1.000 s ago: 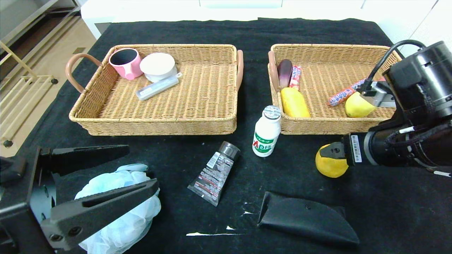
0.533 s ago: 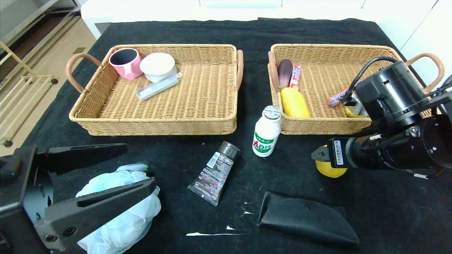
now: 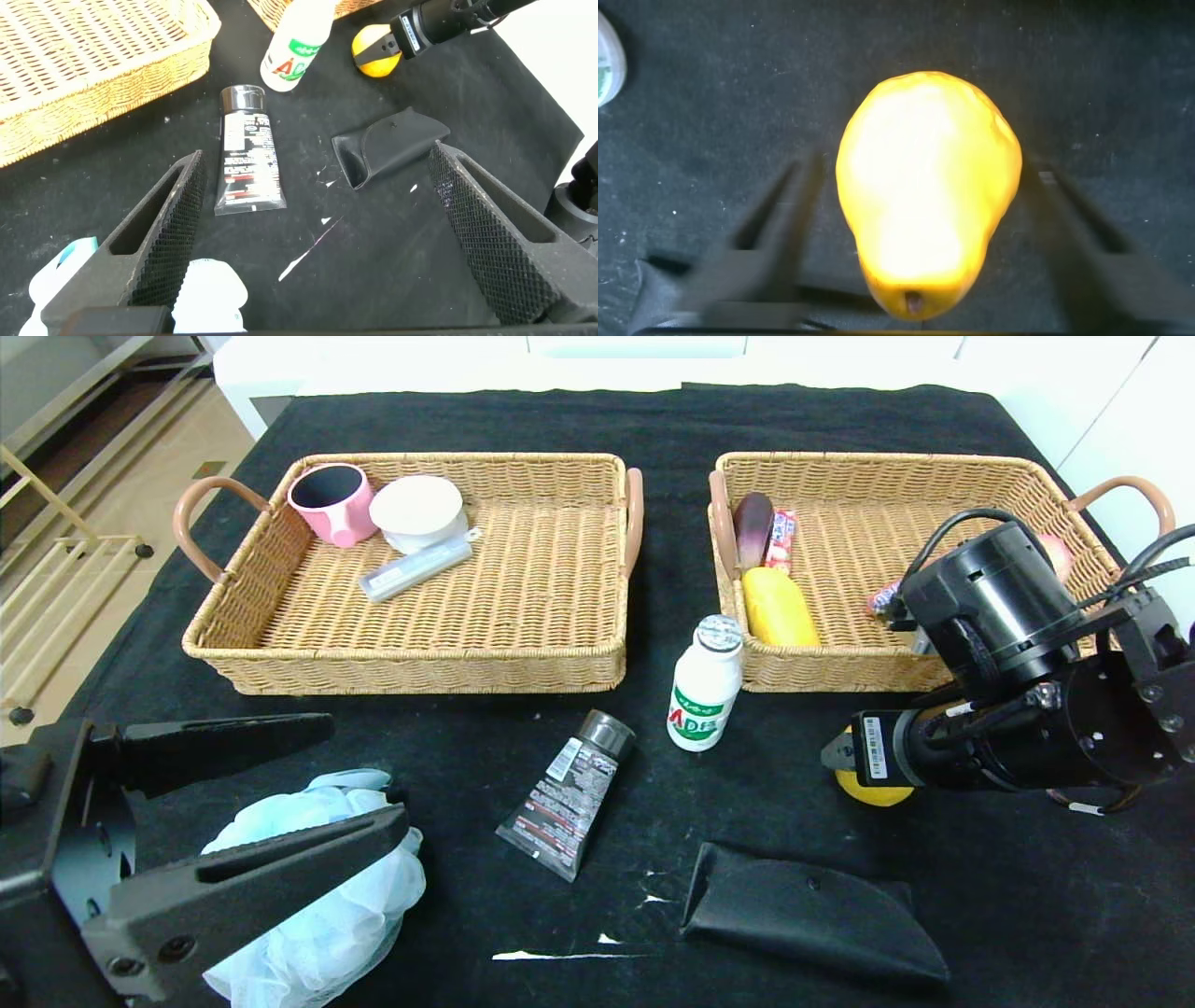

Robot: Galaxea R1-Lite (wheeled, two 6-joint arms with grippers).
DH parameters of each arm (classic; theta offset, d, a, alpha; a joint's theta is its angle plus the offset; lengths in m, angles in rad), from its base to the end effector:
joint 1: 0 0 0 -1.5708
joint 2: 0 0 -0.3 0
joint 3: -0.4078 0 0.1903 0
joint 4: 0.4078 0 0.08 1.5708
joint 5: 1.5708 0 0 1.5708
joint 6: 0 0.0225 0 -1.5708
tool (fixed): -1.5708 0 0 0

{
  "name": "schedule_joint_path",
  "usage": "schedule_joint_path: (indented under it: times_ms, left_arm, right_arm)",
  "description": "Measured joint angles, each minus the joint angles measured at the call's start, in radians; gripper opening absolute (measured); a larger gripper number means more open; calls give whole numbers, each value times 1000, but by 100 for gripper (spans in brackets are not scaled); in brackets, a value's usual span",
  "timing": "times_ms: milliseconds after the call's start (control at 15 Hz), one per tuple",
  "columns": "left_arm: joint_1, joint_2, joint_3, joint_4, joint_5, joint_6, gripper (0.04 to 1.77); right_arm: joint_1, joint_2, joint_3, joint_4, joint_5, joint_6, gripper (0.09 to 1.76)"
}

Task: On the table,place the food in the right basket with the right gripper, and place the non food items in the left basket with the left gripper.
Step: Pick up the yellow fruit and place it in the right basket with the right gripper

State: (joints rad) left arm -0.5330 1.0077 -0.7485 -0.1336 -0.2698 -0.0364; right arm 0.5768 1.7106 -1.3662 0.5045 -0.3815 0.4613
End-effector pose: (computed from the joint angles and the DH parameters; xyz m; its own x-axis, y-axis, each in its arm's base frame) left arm 0.1080 -0.0707 0.2691 0.6882 -0.7154 -0.1207 0.7131 0.6976 -0.0695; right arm 0.2547 0.1557 0.2334 0.7171 0.0224 -0.6966 0.0115 0.9990 0.0439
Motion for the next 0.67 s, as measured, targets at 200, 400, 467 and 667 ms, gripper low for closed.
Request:
schedule_joint_path:
  times_ms: [200, 400, 467, 667]
  left_arm:
    - [-1, -1, 0, 0, 0, 0, 172]
    - [0, -2, 0, 0, 0, 0, 172]
    - [0, -2, 0, 0, 0, 0, 172]
    - [0, -2, 0, 1, 0, 0, 172]
  right_arm:
    - [2, 6, 7, -3, -2, 1, 118]
    - [3, 7, 7, -2, -2, 2, 117]
    - [3, 8, 7, -2, -1, 2, 117]
    - [3, 8, 8, 0, -1, 3, 116]
